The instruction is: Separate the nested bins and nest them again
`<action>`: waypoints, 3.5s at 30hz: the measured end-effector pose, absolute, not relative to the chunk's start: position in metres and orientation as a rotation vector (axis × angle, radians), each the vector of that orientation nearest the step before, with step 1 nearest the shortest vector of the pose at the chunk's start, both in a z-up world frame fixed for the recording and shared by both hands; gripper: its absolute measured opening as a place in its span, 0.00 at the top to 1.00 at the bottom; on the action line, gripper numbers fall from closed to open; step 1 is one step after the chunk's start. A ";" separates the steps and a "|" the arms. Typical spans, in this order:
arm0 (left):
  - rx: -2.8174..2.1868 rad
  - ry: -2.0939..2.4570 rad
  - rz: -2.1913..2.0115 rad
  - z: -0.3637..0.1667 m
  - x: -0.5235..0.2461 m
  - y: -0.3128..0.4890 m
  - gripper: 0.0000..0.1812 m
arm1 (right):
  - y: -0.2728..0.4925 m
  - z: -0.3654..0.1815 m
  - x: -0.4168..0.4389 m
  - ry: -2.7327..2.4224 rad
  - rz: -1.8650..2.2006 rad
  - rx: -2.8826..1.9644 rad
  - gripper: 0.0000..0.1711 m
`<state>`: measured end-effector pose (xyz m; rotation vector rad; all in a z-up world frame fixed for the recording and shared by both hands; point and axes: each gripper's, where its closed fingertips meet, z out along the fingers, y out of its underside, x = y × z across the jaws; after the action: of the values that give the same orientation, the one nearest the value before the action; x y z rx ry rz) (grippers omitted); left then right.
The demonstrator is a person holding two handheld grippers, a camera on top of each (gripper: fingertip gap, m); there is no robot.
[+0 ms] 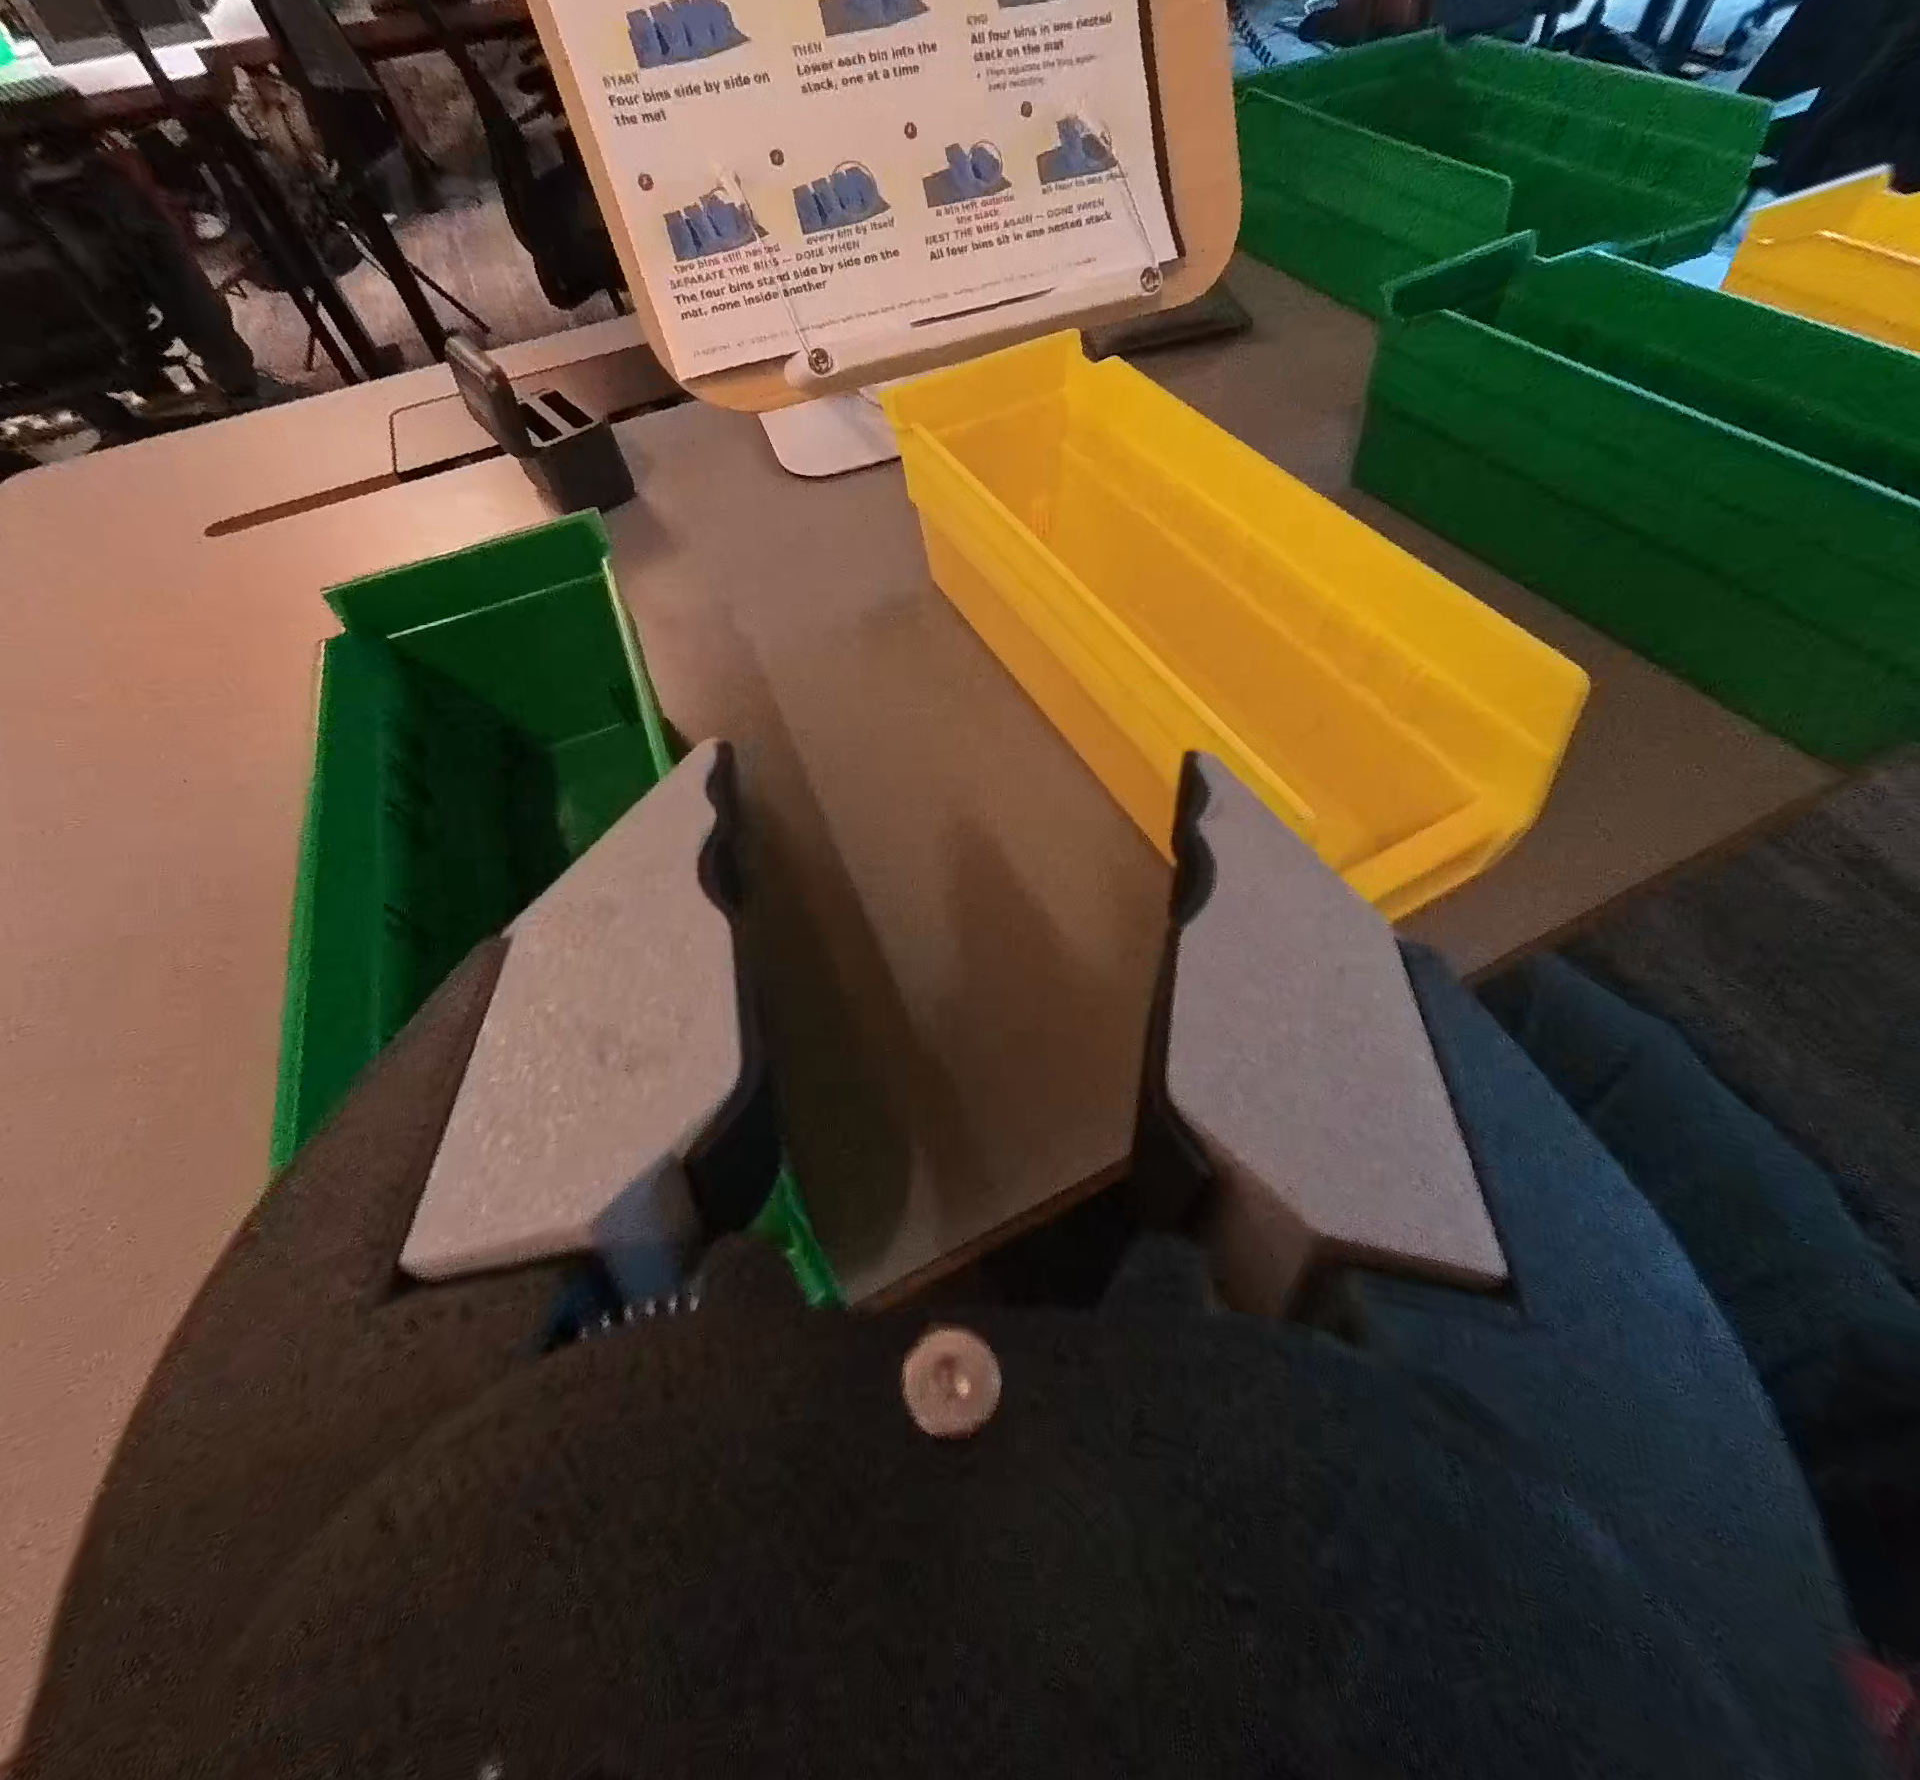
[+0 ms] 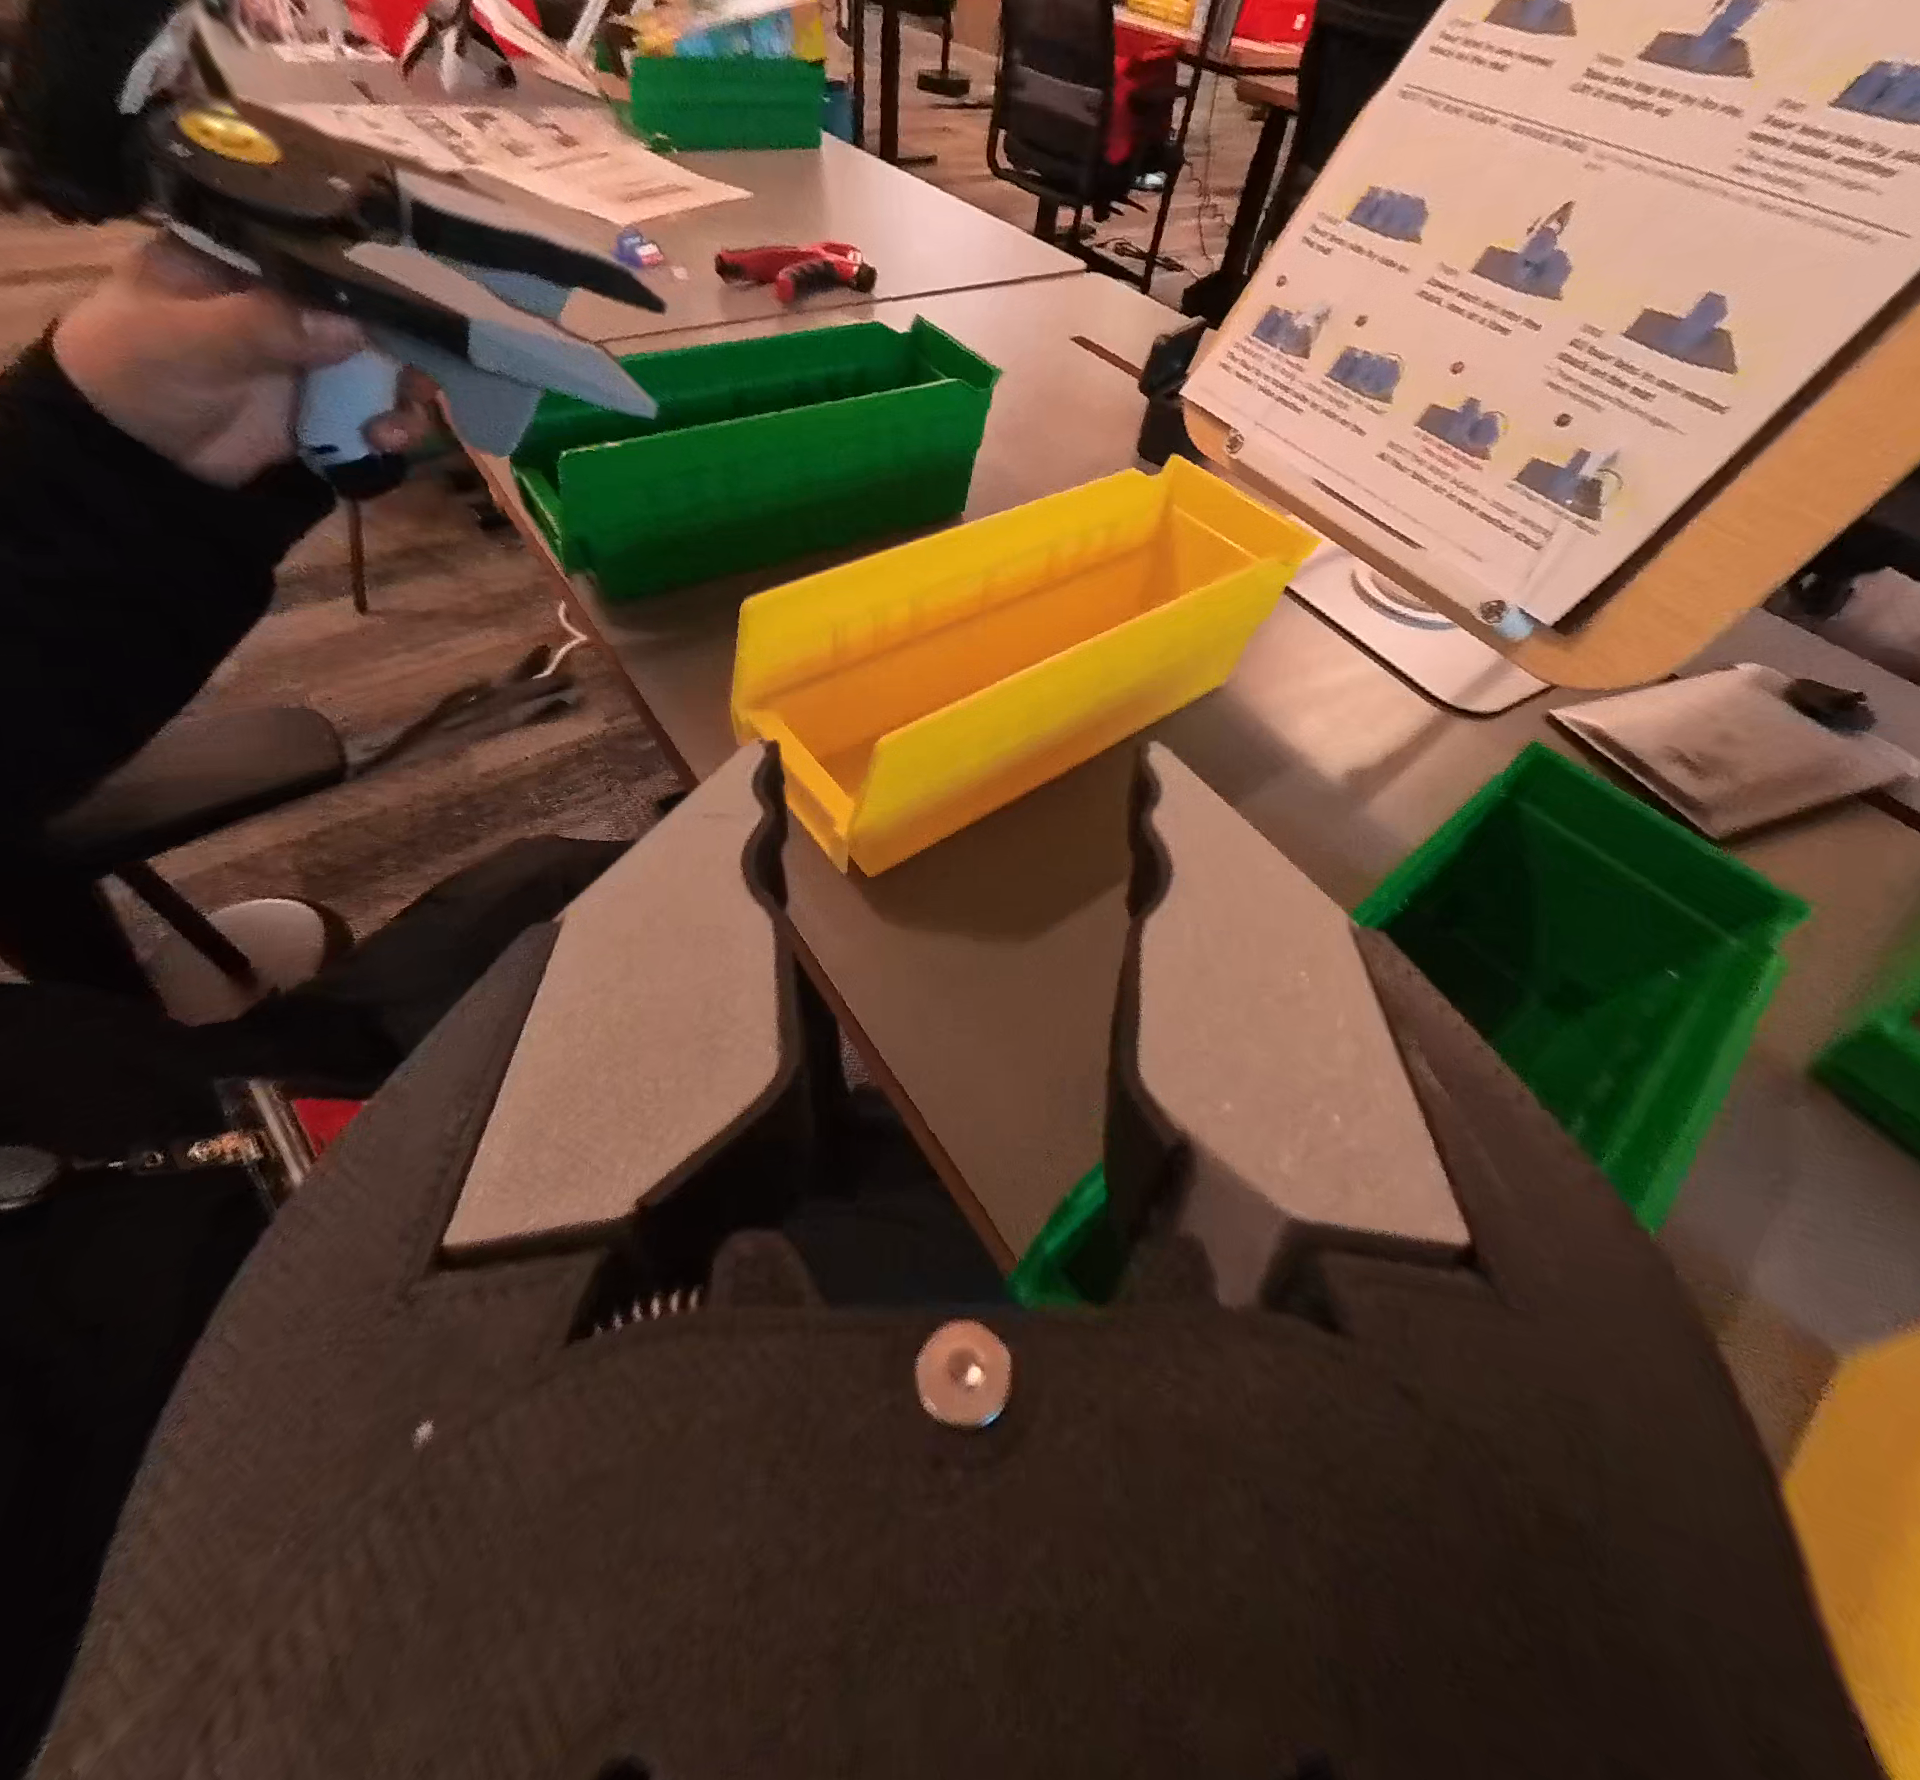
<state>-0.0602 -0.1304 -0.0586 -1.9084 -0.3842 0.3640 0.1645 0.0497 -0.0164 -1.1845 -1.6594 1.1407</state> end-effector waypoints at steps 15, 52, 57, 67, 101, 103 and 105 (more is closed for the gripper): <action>-1.944 -0.434 0.370 -0.082 -0.058 -0.152 0.53 | 0.033 -0.055 0.109 -1.779 1.009 -1.222 0.66; -1.969 -0.320 0.271 -0.083 -0.040 -0.112 0.53 | 0.069 -0.022 0.155 -1.474 1.340 -1.362 0.51; -1.974 -0.321 0.272 -0.085 -0.039 -0.111 0.53 | 0.072 -0.026 0.153 -1.477 1.342 -1.380 0.52; -1.982 -0.318 0.280 -0.086 -0.039 -0.111 0.53 | 0.077 -0.025 0.155 -1.453 1.352 -1.396 0.55; -2.316 -0.449 0.267 -0.160 -0.088 -0.158 0.43 | 0.100 -0.038 0.165 -1.417 1.314 -1.537 0.50; -2.302 -0.434 0.204 -0.165 -0.085 -0.148 0.45 | 0.096 -0.042 0.161 -1.440 1.309 -1.539 0.51; -2.311 -0.493 0.266 -0.176 -0.099 -0.148 0.54 | 0.090 -0.047 0.156 -1.471 1.308 -1.540 0.52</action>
<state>-0.0992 -0.1481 -0.1756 -2.3108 -0.4931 0.2659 0.1563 0.0901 -0.0466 -1.5404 -1.4709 1.3084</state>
